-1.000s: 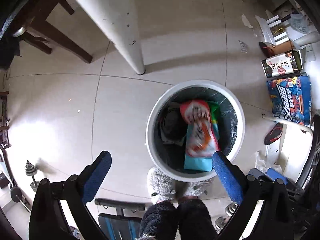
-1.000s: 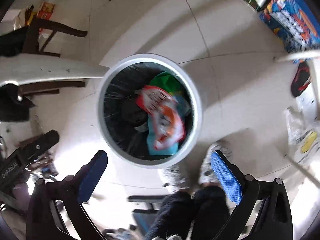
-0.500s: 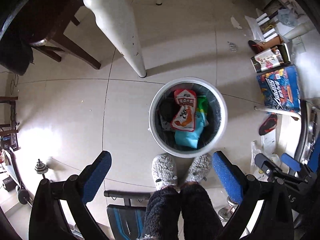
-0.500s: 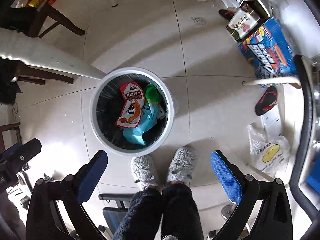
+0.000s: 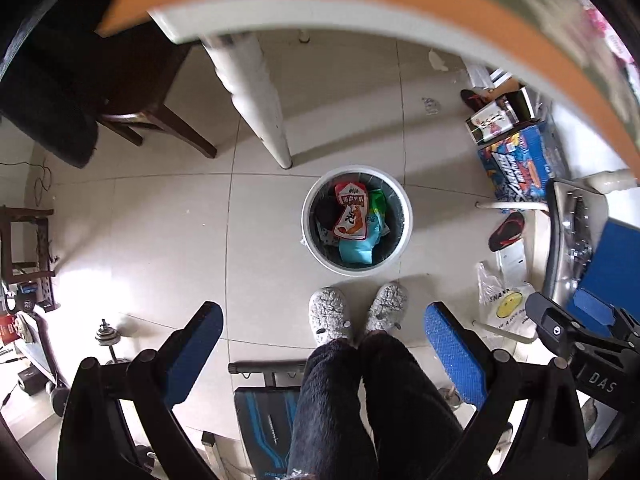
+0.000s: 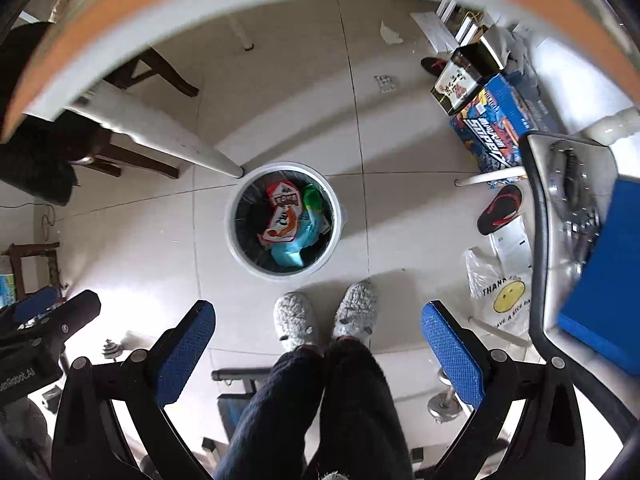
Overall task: Collect trash
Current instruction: 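Move both tools back over the table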
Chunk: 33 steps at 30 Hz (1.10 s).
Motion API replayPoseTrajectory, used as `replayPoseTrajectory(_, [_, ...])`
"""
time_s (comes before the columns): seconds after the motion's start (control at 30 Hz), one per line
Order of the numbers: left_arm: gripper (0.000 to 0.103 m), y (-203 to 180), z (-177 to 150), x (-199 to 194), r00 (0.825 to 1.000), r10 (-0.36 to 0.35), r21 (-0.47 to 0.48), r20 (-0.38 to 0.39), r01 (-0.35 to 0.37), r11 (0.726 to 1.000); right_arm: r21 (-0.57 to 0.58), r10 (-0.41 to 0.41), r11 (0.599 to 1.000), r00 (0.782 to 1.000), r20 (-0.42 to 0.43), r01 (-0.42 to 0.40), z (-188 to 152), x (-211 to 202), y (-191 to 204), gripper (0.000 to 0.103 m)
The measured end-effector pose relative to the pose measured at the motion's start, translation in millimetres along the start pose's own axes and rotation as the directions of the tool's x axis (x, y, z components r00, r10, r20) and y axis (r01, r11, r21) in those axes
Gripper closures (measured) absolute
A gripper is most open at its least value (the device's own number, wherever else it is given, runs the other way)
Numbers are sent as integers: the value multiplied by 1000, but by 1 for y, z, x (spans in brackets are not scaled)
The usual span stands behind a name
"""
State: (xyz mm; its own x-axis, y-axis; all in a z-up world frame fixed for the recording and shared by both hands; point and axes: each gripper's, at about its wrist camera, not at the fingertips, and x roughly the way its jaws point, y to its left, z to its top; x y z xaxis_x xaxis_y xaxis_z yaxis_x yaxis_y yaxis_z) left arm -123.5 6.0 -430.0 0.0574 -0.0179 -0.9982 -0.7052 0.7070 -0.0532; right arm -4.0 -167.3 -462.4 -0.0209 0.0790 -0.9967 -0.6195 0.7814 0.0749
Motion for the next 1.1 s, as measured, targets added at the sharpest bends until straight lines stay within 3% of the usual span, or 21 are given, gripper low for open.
replayPoseTrajectory(0.33, [0,4,1,-109,993,23,6,115,-24,1000,41,83,995,994,67,-86,-12,-138,15,0])
replayPoseTrajectory(0.53, [0,-18,50,-158,967,63,28,245,-72,997,70,139,986,979,146,-151,25,-197,12,0])
replayPoseTrajectory(0.73, [0,-54,143,-179,933,134,-18,334,-135,991,54,123,989,969,213,-137,122,-235,-16,0])
replayPoseTrajectory(0.87, [0,-83,216,-176,924,162,-60,348,-151,987,16,77,996,969,233,-83,215,-245,-46,0])
replayPoseTrajectory(0.97, [0,-108,276,-167,934,171,-115,313,-141,983,-32,42,999,976,212,-36,300,-236,-71,0])
replayPoseTrajectory(1.1, [0,-144,354,-148,965,133,-166,226,-96,981,-29,40,999,983,178,-35,397,-218,-109,0])
